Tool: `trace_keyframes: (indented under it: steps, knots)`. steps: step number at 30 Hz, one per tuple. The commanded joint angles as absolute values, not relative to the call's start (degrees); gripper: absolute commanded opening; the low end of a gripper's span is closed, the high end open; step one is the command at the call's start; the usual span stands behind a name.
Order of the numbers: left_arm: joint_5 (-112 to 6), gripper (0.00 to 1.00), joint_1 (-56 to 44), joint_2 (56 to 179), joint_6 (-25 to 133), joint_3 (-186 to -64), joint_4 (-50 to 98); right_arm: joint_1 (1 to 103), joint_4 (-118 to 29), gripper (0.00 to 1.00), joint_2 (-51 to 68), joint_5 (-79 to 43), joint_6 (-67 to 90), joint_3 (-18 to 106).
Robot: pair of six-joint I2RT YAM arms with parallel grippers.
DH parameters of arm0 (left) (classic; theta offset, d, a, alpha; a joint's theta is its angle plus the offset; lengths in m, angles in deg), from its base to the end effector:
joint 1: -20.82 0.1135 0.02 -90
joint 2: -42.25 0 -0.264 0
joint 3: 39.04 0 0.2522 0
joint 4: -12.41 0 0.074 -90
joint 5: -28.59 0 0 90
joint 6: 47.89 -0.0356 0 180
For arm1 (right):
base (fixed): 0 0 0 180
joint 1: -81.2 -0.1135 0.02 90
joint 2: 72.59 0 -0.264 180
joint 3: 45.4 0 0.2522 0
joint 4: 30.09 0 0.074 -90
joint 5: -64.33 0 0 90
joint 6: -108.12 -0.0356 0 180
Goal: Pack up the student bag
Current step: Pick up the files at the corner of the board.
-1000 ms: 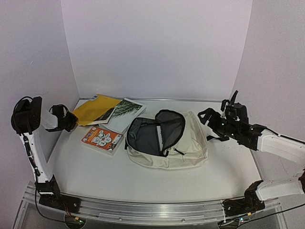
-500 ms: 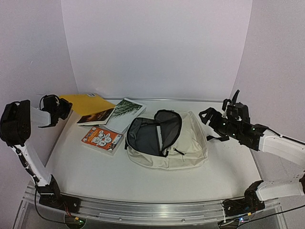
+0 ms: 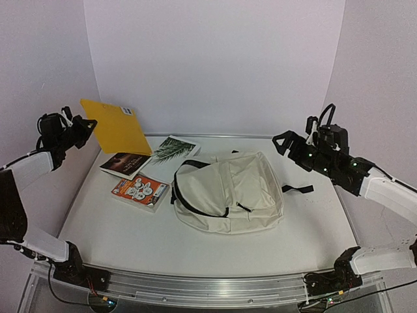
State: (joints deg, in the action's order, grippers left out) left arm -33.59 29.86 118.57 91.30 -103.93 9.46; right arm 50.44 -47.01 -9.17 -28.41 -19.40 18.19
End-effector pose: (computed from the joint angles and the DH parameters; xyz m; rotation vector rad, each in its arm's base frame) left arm 0.3079 0.0322 0.3045 -0.5261 1.7137 -0.9265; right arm 0.2234 0.1310 0.3188 0.1485 1.9312 0.7696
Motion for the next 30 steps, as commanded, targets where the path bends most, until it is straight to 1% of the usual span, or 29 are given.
trace_keyframes:
  steps: [1,4,6,8,9,13,16,24,26,30]
  knots:
    - [-21.79,0.00,28.02,110.45,90.38,-105.80,12.17,50.68,-46.77,0.98,-6.95,-22.81,-14.90,24.54]
    - [-17.07,0.00,26.52,108.51,90.31,-107.93,13.92,50.60,-46.47,0.98,-4.17,-16.98,-13.71,27.40]
    - [-12.65,0.00,23.46,107.50,89.96,-110.31,14.32,50.59,-45.34,0.98,-0.53,-9.19,-13.06,29.68]
    - [-10.86,0.00,21.33,107.12,89.18,-111.82,14.75,50.62,-42.92,0.98,1.11,-3.98,-13.79,30.30]
    - [-9.81,0.00,18.72,106.89,87.82,-113.04,15.90,50.61,-40.77,0.98,2.32,0.45,-14.52,30.53]
    - [-6.09,0.00,15.83,106.45,89.05,-114.11,14.25,50.64,-36.64,0.98,4.32,5.43,-16.12,30.50]
    - [-3.71,0.00,14.56,105.99,91.01,-113.59,10.98,50.62,-32.84,0.98,6.36,11.64,-18.01,30.12]
    - [-2.04,0.00,9.78,107.22,92.61,-113.36,6.50,50.56,-27.53,0.98,10.26,17.47,-21.37,28.75]
    - [-2.59,0.00,7.24,108.29,93.22,-113.45,4.21,50.54,-25.94,0.98,11.77,19.92,-22.04,28.88]
    - [-4.52,0.00,3.18,109.57,93.41,-113.81,1.22,50.61,-26.01,0.98,13.56,18.60,-21.05,28.31]
